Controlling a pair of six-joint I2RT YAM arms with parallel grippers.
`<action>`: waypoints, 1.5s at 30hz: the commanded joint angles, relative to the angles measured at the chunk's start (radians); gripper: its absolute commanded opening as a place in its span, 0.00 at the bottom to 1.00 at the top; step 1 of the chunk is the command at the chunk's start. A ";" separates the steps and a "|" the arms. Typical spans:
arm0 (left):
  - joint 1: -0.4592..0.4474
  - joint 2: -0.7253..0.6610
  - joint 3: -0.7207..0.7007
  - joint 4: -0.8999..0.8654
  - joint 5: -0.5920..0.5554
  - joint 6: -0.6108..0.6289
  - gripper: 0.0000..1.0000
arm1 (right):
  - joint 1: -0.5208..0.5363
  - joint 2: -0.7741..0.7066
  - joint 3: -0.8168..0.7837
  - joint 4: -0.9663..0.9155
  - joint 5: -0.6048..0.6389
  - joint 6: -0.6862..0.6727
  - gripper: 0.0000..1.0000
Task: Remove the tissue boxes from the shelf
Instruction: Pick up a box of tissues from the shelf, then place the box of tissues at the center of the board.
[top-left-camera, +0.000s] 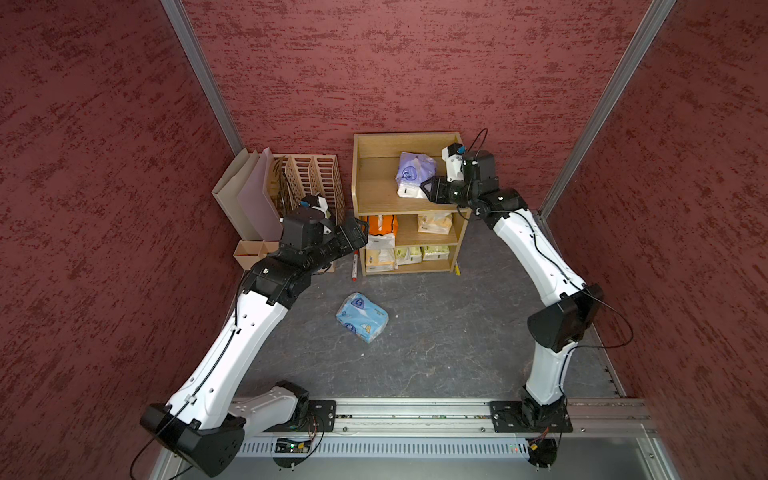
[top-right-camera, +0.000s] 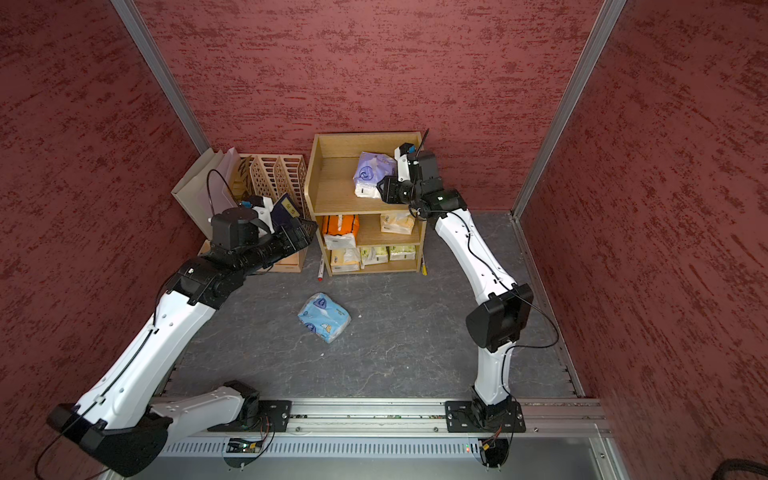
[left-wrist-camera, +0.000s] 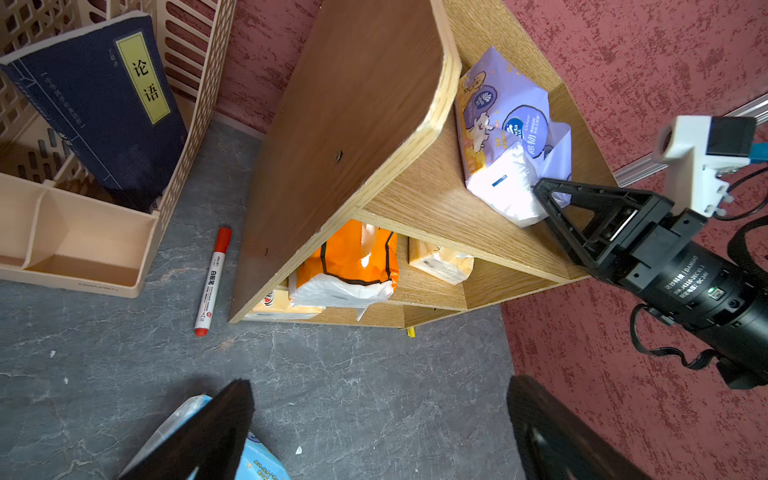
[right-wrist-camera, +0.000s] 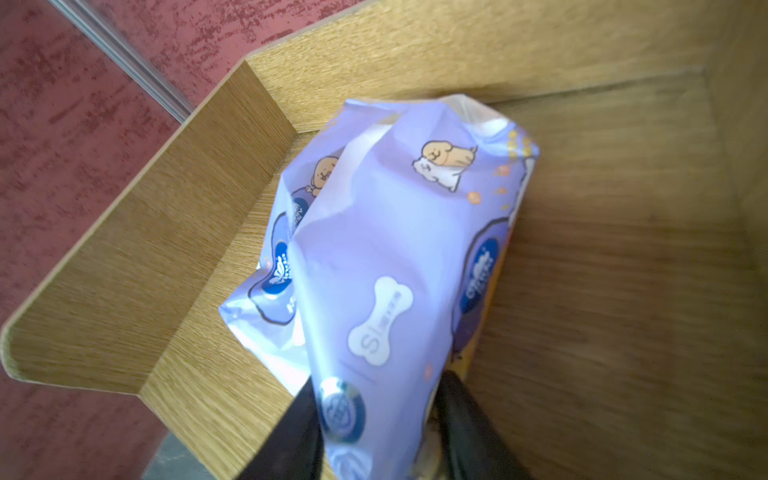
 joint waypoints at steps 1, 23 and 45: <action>-0.005 -0.012 0.000 -0.009 -0.013 0.005 1.00 | -0.003 -0.027 -0.009 0.015 0.011 -0.010 0.15; 0.054 -0.216 -0.090 -0.111 -0.074 -0.092 1.00 | -0.002 -0.657 -0.604 0.032 -0.155 -0.058 0.00; 0.043 -0.101 -0.008 -0.079 -0.045 -0.039 1.00 | 0.064 -0.950 -1.337 -0.043 -0.220 -0.042 0.00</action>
